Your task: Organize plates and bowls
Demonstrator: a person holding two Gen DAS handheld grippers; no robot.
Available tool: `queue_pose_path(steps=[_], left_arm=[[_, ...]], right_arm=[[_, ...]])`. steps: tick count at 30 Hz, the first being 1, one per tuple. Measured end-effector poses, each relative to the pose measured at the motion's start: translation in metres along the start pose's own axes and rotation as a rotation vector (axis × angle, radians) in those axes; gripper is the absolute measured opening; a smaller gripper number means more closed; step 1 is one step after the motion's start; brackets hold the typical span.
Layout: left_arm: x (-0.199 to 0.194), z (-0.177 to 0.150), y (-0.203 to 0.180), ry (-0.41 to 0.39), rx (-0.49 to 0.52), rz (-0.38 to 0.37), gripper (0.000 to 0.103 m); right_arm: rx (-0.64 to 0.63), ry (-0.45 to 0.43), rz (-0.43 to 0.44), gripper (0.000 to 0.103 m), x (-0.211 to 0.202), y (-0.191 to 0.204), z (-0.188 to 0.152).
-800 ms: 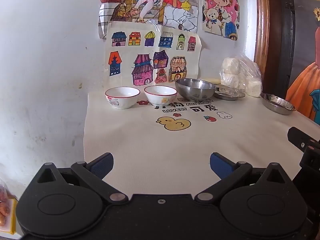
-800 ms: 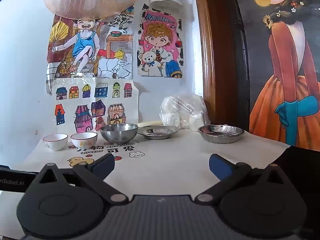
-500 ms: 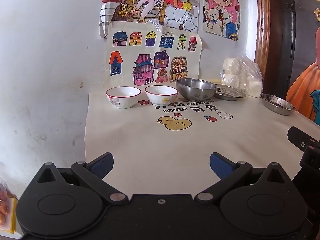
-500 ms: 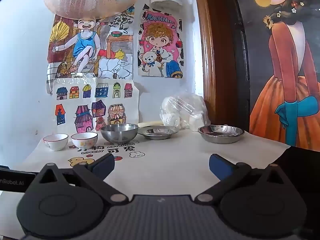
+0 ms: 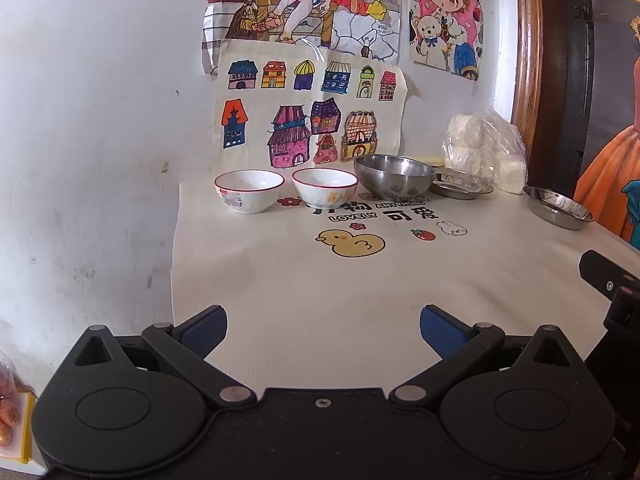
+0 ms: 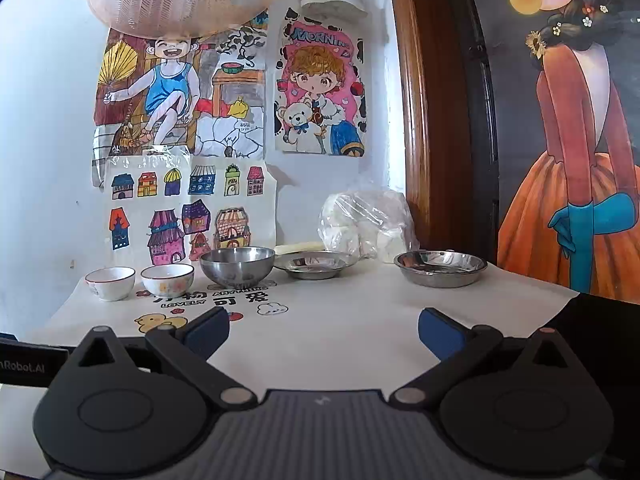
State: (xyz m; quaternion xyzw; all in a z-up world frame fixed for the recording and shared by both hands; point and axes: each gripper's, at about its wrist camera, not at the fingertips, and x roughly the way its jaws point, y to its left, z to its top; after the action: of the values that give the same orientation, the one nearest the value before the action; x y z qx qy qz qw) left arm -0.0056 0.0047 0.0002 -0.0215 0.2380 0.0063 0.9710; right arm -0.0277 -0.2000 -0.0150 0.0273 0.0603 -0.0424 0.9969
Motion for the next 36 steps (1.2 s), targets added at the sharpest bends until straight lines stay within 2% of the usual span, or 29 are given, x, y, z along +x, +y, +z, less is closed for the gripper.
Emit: queue_pose_path(steps=[36], left_arm=[[0.006, -0.0022, -0.0037, 0.013, 0.004, -0.003, 0.102]], right_arm=[[-0.003, 0.007, -0.003, 0.103, 0.0059, -0.0015, 0.0013]])
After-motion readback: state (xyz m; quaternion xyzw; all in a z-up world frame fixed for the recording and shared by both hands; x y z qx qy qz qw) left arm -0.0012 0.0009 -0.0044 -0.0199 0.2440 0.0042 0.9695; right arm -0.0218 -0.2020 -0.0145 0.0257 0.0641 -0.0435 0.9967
